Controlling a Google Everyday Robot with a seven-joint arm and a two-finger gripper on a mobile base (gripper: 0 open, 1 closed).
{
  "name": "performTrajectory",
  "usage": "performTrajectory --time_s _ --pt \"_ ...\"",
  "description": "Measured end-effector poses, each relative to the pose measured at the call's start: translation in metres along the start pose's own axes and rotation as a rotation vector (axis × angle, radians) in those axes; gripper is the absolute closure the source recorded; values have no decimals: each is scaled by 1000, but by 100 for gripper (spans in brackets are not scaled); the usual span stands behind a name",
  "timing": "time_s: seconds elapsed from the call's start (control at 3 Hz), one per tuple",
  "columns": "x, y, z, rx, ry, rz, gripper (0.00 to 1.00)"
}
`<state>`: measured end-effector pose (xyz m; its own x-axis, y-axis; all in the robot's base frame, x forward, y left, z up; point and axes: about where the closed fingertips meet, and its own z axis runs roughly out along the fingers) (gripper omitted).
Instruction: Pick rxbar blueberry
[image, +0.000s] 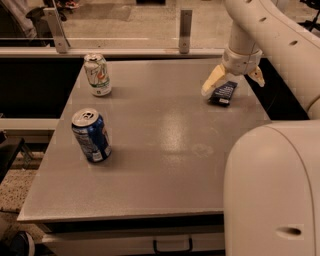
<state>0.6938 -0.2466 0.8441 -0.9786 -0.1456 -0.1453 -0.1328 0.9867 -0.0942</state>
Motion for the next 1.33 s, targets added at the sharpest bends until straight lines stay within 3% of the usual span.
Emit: performTrajectory --time_s 0.33,0.67,1.0,1.33 --pt "-8 4 12 -14 13 6 0" --pt "-14 8 18 -36 13 7 15" --pt "-18 12 19 -50 10 -1 39" --pt "-21 14 14 -58 4 -12 70"
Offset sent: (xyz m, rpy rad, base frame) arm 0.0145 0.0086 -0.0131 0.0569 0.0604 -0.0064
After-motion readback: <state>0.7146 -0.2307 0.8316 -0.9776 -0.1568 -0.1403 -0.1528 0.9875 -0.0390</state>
